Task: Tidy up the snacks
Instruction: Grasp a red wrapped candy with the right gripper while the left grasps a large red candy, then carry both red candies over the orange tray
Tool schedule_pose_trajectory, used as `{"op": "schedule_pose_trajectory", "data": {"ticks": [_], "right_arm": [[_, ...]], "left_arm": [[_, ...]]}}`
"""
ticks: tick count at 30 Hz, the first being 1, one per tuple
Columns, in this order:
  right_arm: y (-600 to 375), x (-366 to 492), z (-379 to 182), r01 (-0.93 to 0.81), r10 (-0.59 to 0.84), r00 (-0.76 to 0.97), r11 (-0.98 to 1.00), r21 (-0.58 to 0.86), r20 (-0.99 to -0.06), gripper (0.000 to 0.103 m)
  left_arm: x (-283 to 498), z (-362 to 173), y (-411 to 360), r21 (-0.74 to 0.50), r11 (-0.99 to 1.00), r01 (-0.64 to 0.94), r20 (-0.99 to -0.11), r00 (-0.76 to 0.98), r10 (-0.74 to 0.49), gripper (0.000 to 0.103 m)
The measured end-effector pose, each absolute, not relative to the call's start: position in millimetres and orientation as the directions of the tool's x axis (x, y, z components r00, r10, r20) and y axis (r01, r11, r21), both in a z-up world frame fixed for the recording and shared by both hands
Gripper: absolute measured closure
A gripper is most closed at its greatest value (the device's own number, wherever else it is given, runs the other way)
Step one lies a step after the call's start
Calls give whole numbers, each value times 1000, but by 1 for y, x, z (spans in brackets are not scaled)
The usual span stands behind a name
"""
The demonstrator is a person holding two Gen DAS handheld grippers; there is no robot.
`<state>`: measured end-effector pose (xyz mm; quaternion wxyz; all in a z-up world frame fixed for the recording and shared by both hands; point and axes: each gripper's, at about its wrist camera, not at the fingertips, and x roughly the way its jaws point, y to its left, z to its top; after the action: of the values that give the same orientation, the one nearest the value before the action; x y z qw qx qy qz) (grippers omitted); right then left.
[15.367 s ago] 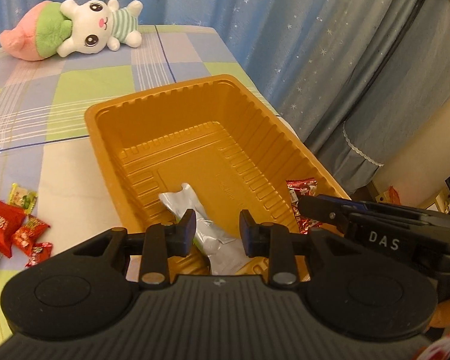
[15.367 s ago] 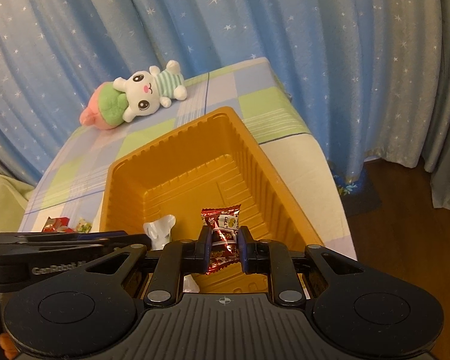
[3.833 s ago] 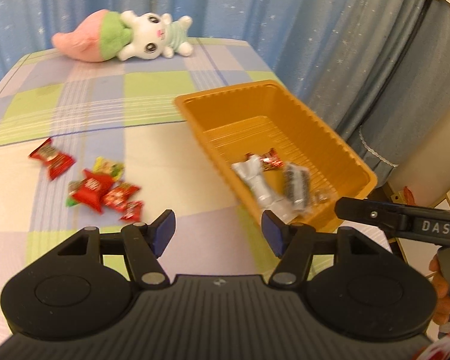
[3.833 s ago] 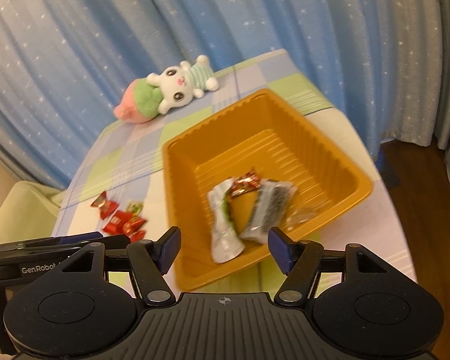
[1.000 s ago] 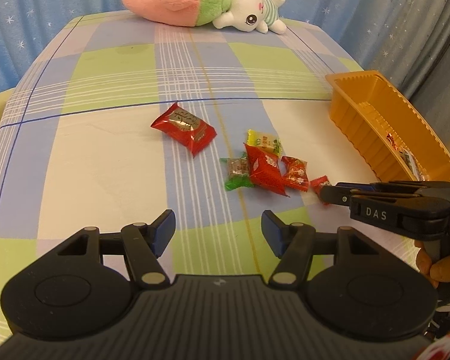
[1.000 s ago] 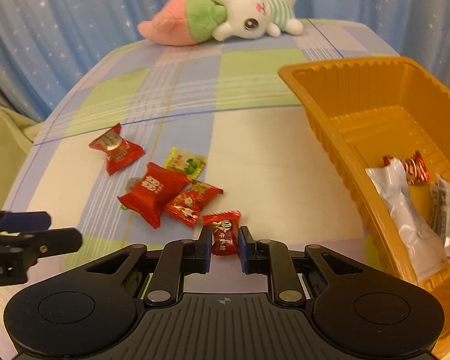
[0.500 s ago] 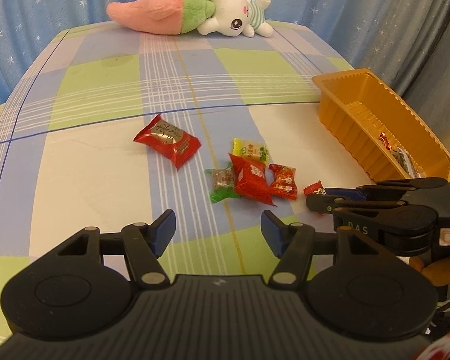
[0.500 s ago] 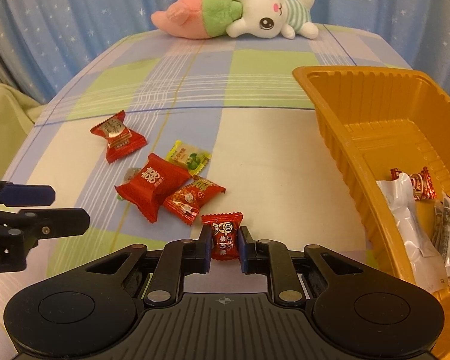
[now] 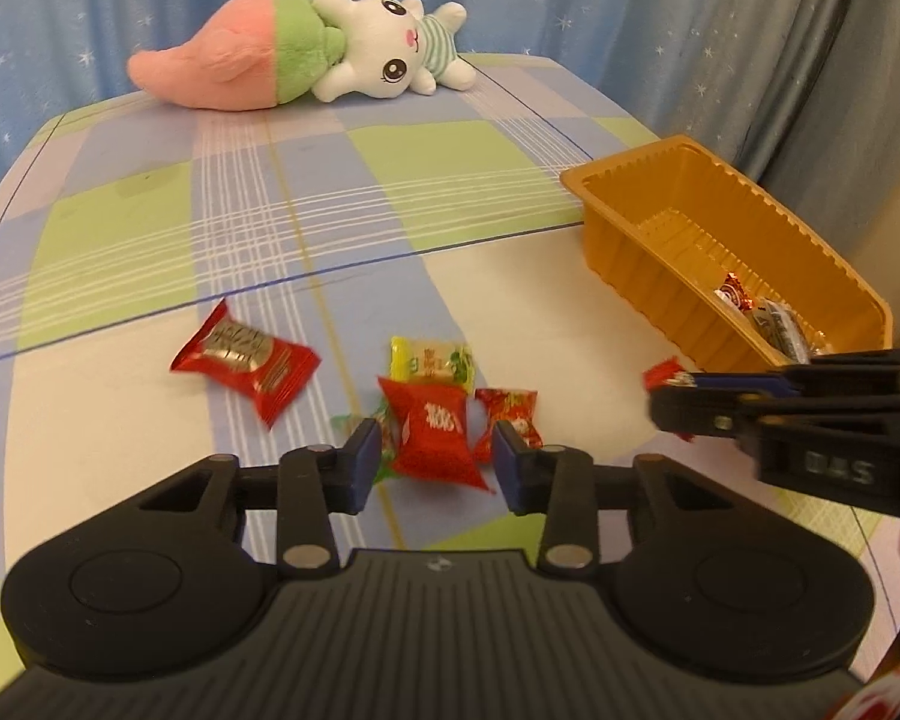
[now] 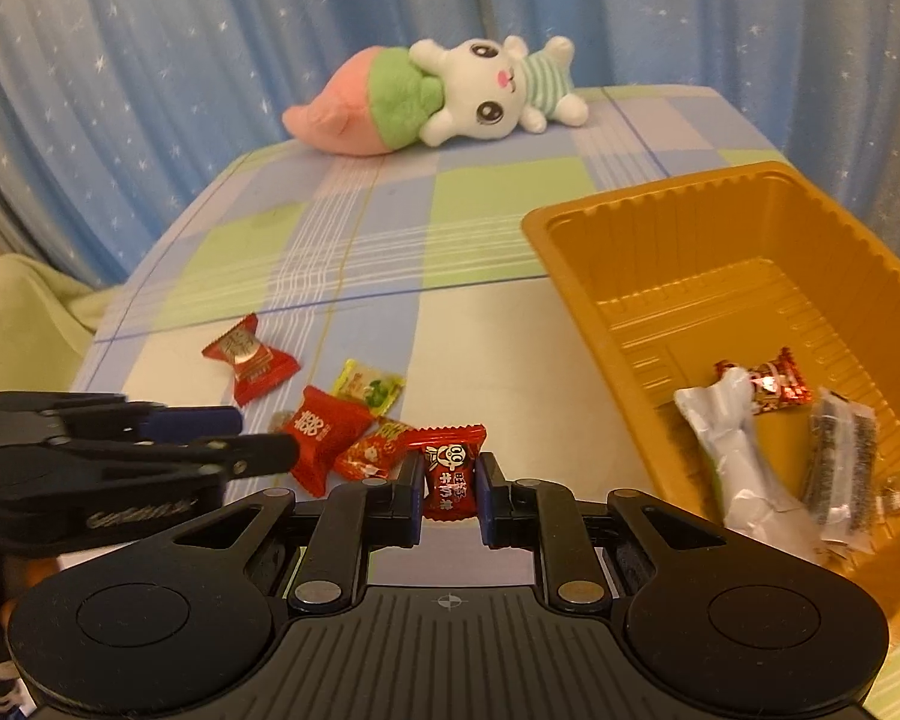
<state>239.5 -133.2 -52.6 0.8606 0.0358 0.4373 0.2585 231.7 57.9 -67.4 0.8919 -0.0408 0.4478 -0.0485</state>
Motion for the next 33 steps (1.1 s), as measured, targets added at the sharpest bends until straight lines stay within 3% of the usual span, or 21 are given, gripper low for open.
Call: {"op": "schedule_pose_trajectory", "data": {"ticks": [5,20,33], "right_arm": [[-146,238,-48,-385,465,502,875,294,-729,85],[-167,233,-46,-349,464,509,881,319,-725,85],[-174,220,-39,-365,509,496,858,363,-704,85]], "left_arm": [[248,-77,55,-121,990,68,-813,566,-138,80],[257,-95,43,-53,996,71,-840,536,-83,82],[210,-65,52,-115,993,16,-813,574,-104,82]]}}
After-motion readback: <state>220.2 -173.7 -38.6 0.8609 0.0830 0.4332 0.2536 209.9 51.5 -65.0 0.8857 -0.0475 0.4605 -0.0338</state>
